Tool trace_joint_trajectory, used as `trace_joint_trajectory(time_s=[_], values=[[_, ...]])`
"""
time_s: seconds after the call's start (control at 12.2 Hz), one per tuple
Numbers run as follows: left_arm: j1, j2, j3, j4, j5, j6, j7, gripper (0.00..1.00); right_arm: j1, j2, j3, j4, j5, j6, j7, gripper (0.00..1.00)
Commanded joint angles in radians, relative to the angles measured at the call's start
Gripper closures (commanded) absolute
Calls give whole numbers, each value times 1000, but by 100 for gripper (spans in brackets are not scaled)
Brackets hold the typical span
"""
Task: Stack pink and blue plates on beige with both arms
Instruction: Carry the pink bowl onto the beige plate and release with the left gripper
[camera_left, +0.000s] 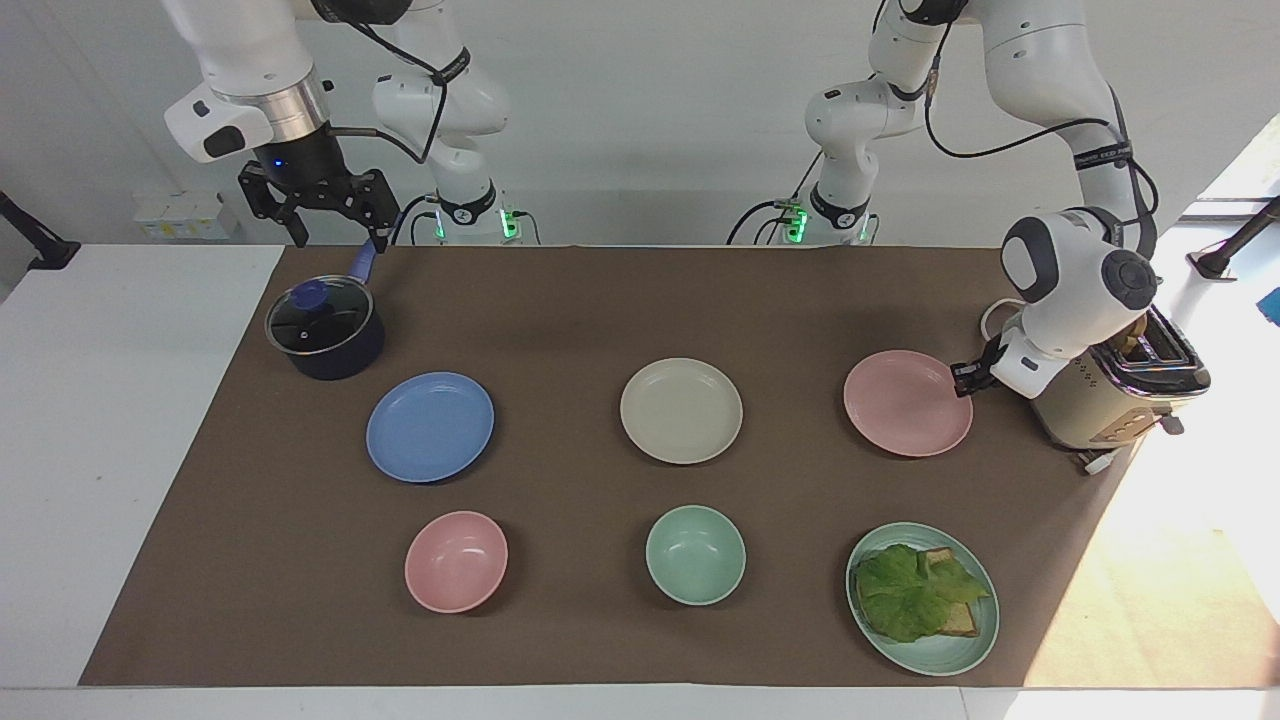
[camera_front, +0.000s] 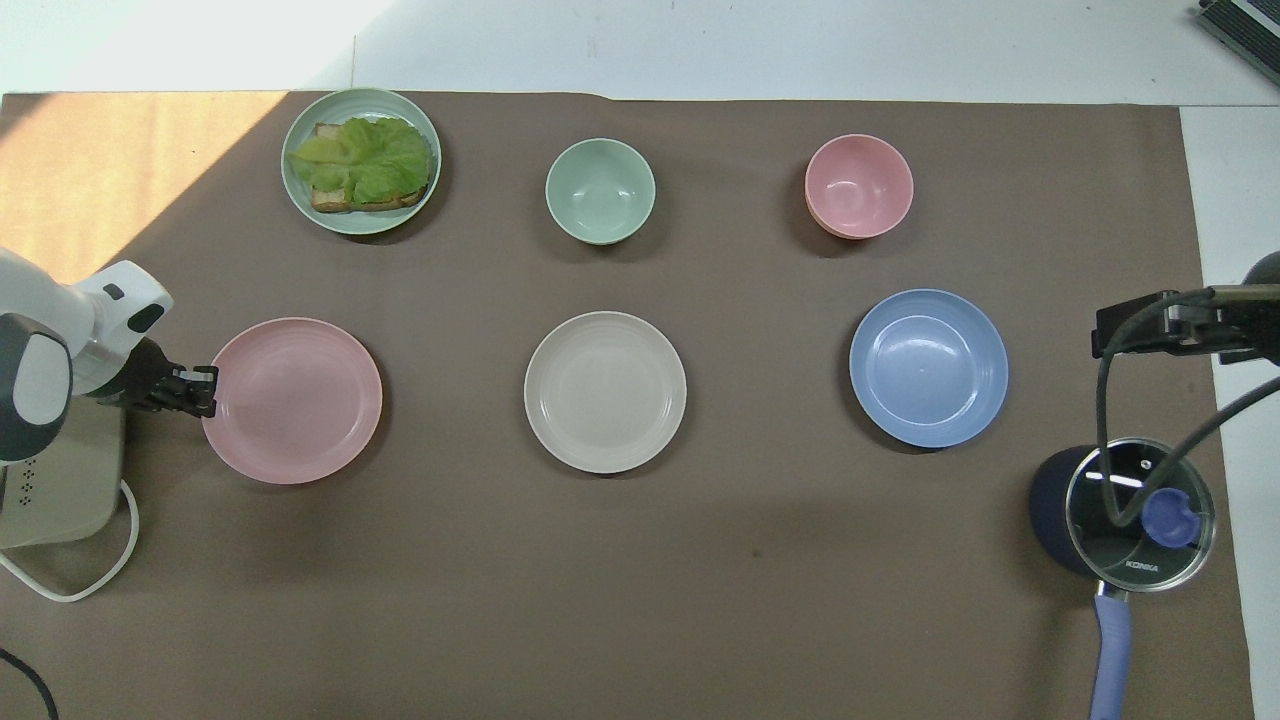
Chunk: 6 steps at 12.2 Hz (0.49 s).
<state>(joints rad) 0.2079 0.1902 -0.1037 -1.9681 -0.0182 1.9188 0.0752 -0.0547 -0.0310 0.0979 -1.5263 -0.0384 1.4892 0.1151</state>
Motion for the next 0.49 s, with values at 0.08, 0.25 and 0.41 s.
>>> trace_joint_trajectory(time_s=[0.08,0.25,0.41], values=[[-4,-3,-4,187,-107,-231,-8,100,-13,-3,6,2,5,-15,-6,0],[-62,-24,-39,186,-127,-267,-133,100,-14,-4,5,-6,5,-15,-20,0],[-186,-28,-45,179,-138,-253,-317,100,-16,-7,3,-9,5,-17,-20,0]])
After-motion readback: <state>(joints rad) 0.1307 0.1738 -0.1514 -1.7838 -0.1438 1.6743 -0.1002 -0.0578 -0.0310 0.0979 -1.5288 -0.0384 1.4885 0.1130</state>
